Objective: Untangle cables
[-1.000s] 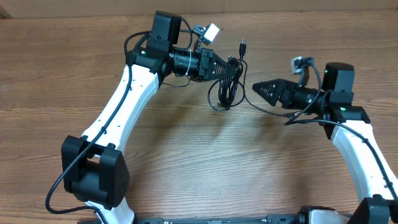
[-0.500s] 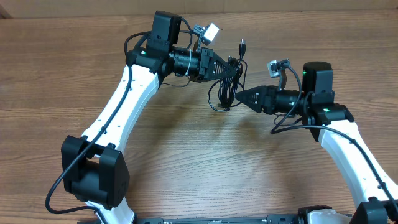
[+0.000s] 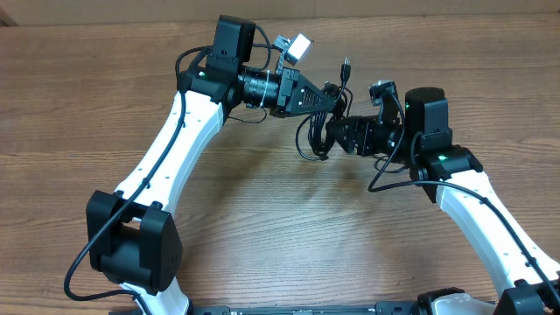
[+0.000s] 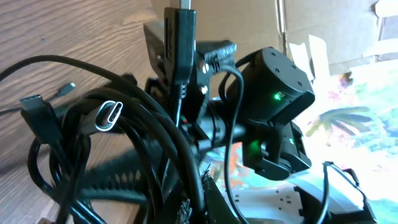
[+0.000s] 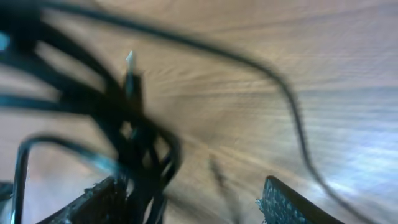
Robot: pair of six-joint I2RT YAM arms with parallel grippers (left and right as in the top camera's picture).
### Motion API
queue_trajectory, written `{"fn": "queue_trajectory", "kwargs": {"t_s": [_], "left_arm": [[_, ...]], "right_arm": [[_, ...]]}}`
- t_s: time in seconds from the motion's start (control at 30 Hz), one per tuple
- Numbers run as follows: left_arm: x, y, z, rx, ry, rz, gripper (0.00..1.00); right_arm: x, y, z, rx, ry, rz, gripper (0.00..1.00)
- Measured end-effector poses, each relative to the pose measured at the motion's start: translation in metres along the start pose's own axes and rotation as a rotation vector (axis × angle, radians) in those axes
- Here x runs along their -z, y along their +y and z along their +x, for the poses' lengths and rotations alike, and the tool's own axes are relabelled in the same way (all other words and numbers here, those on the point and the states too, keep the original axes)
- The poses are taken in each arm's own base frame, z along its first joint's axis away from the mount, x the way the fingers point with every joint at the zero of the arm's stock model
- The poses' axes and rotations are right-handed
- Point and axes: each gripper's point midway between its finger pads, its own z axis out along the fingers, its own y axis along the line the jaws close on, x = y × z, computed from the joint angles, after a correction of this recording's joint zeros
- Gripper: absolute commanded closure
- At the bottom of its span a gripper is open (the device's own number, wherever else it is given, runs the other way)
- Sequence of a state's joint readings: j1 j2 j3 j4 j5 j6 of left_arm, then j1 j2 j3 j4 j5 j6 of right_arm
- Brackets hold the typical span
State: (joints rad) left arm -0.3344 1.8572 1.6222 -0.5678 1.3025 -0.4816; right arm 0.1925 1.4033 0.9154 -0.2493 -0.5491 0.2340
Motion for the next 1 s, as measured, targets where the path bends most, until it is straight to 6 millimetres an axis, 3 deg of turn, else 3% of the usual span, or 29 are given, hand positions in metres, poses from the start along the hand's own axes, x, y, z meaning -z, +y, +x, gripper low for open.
{"fn": "queue_trajectory", "kwargs": {"t_s": [0.13,0.47,0.5,0.53,0.6,0.8,1.0], "left_arm": [[-0.003,-0.002,0.002,-0.002,0.01,0.009,0.96],[-0.02,-0.009,0.013,-0.011,0.054,0.024,0.96],[-0.021,-0.01,0.013,-0.011,0.057,0.025,0.96],[-0.021,-0.01,0.013,-0.01,0.058,0.025,0.96],[-0.021,-0.01,0.014,-0.01,0.059,0.026,0.96],[-0.021,-0.011,0.015,-0.007,0.064,0.035,0.96],[-0.014,-0.015,0.014,0.0,0.065,0.065,0.95]], "right_arm": [[0.0,-0.002,-0.012,0.024,-0.049,0.018,0.38],[0.001,0.002,-0.022,0.053,-0.089,0.006,0.62],[0.001,0.003,-0.024,0.058,-0.095,-0.002,0.67],[0.001,0.005,-0.024,0.062,-0.097,-0.009,0.81],[0.001,0.009,-0.024,0.07,-0.097,-0.026,0.94],[0.002,0.016,-0.02,0.075,-0.072,-0.079,0.96],[0.016,0.027,-0.01,0.105,-0.019,-0.238,0.96]]}}
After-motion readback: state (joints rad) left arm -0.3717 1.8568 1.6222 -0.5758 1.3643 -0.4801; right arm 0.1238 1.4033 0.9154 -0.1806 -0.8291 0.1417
